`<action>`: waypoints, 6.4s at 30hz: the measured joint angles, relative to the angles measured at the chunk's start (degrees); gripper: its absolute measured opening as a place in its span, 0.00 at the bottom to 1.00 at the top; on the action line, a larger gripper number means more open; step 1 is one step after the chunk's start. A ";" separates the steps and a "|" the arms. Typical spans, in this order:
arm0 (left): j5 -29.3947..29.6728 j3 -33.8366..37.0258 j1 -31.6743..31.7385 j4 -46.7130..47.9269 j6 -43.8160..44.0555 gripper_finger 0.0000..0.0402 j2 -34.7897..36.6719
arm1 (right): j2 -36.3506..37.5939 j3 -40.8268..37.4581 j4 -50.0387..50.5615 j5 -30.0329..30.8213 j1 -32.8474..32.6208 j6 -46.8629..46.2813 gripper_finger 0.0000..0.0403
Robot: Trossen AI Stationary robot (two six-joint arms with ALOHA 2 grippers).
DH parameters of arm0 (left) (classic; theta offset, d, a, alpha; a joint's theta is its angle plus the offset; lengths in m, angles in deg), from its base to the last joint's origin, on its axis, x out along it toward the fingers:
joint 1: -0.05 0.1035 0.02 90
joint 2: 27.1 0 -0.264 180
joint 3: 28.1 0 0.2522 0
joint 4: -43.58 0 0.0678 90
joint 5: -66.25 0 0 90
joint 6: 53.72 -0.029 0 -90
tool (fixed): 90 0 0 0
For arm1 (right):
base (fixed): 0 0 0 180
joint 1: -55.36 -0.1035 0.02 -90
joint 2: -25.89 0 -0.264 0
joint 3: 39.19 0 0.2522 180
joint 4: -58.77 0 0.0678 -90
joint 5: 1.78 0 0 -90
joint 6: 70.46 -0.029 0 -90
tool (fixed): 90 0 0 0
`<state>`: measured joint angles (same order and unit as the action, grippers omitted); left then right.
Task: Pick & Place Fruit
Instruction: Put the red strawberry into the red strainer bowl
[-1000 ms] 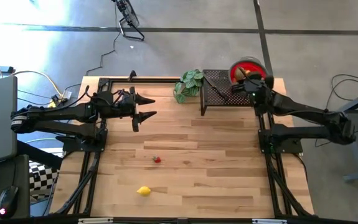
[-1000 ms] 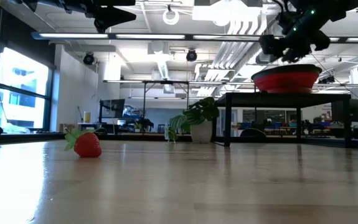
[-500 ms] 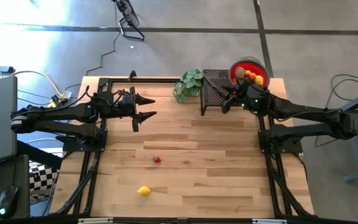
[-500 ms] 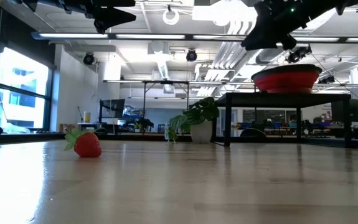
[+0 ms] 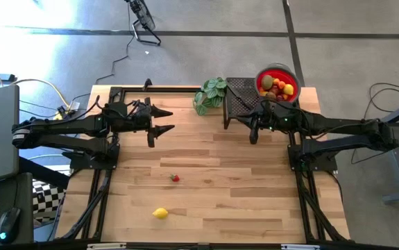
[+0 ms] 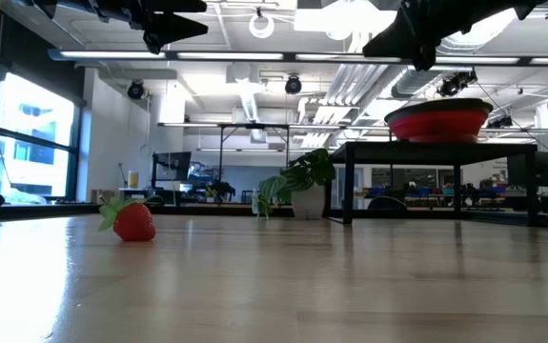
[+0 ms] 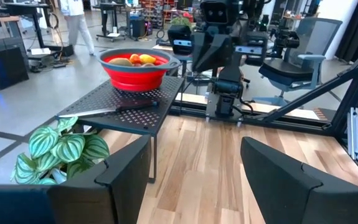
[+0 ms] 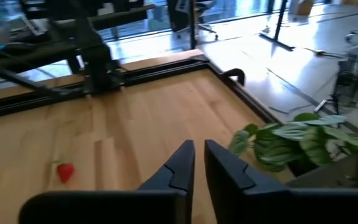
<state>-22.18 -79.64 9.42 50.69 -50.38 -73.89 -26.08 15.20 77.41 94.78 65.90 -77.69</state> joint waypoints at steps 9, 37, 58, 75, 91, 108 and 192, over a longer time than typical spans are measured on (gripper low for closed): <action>0.00 -0.02 -0.33 1.40 1.89 0.61 -0.02 | 0.00 0.00 0.02 -2.52 -2.72 0.06 0.01; 11.69 -0.84 -19.20 22.39 15.04 0.61 -9.20 | 2.10 0.00 1.79 -0.48 -3.38 4.11 0.01; -0.77 -13.38 -22.00 35.98 14.84 0.61 -30.10 | 3.02 -0.02 6.38 -0.93 -3.38 3.05 0.01; -1.01 -13.27 -26.62 38.65 23.10 0.61 -36.48 | 3.00 -0.02 7.45 -0.75 -3.38 2.78 0.01; -0.66 -13.07 -26.64 38.67 22.64 0.61 -38.54 | 2.93 -0.02 8.33 -0.75 -3.38 2.53 0.01; -0.85 -13.14 -26.64 36.02 22.66 0.61 -43.58 | 2.89 -0.02 8.28 -0.73 -3.38 2.51 0.01; -2.46 -13.14 -26.62 33.81 23.99 0.02 -43.54 | 2.89 -0.06 8.70 -0.75 -3.36 2.52 0.01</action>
<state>-24.64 -92.78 -17.21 84.50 -26.39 -117.43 -23.19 15.14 86.11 94.03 62.54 -75.16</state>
